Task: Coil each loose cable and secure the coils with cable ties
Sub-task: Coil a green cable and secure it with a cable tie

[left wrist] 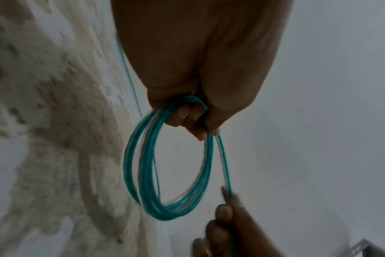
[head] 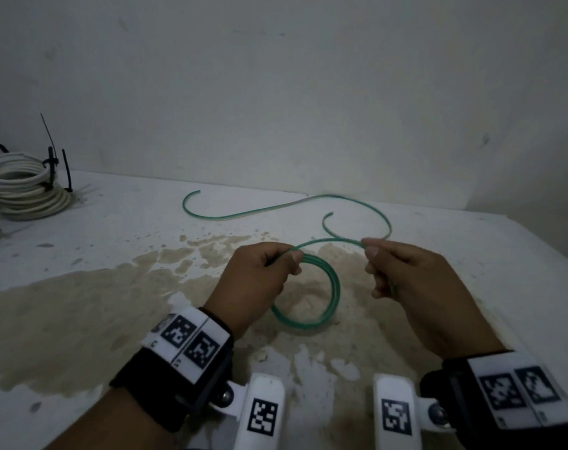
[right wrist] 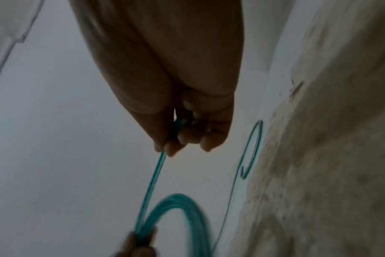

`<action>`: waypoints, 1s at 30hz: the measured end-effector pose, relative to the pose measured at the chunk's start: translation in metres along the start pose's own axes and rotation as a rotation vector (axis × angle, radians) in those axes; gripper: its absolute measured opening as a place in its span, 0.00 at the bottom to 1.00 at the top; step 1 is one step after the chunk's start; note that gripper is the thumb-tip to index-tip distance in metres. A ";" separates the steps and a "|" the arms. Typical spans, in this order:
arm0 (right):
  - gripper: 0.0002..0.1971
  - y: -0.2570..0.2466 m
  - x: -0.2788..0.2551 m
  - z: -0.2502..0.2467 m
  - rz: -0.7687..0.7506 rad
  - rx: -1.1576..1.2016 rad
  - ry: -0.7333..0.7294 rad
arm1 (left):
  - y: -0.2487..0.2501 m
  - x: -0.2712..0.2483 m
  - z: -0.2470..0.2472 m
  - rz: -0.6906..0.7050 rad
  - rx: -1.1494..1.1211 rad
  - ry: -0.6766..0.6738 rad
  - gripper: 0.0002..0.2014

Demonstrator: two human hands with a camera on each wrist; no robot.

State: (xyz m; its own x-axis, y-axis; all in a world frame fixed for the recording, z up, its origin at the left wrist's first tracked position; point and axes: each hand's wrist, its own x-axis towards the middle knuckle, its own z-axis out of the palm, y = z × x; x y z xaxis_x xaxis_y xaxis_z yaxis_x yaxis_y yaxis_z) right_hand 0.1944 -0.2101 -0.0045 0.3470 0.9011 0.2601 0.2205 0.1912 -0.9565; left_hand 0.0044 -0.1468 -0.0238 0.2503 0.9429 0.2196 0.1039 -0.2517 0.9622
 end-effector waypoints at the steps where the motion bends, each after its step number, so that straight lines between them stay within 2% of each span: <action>1: 0.09 0.002 0.000 0.000 -0.032 -0.112 -0.017 | 0.000 0.001 0.000 -0.034 -0.094 0.014 0.10; 4: 0.12 0.005 -0.003 0.006 -0.051 -0.190 -0.074 | 0.000 0.002 0.000 -0.070 -0.299 0.058 0.11; 7: 0.10 0.007 -0.005 0.013 -0.011 -0.160 -0.123 | 0.000 0.003 0.002 -0.076 -0.357 0.115 0.08; 13: 0.10 0.005 -0.010 0.030 0.141 0.159 -0.201 | 0.001 -0.001 0.010 -0.032 -0.440 0.182 0.09; 16: 0.16 0.003 -0.011 0.036 0.124 0.253 -0.192 | 0.002 -0.003 0.016 -0.056 -0.518 0.218 0.10; 19: 0.14 0.001 -0.014 0.043 0.098 0.275 -0.181 | 0.001 -0.004 0.022 -0.071 -0.602 0.273 0.11; 21: 0.14 0.000 -0.014 0.046 0.056 0.216 -0.144 | 0.001 -0.007 0.026 -0.074 -0.640 0.275 0.11; 24: 0.13 -0.004 -0.010 0.042 0.027 0.121 -0.015 | 0.003 -0.012 0.031 -0.111 -0.605 0.173 0.10; 26: 0.14 -0.009 -0.005 0.031 -0.033 -0.070 0.009 | 0.006 -0.011 0.029 -0.150 -0.504 0.107 0.11; 30: 0.16 -0.032 -0.008 0.004 -0.207 -0.575 -0.254 | 0.029 -0.005 0.030 -0.036 -0.240 -0.091 0.13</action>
State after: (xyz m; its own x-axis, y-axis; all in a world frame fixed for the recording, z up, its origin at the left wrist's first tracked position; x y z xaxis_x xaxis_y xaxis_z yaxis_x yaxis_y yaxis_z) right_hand 0.1812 -0.2217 0.0231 0.0350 0.9454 0.3241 0.7356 0.1951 -0.6487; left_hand 0.0347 -0.1655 -0.0018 0.3371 0.9242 0.1796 -0.1145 -0.1491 0.9822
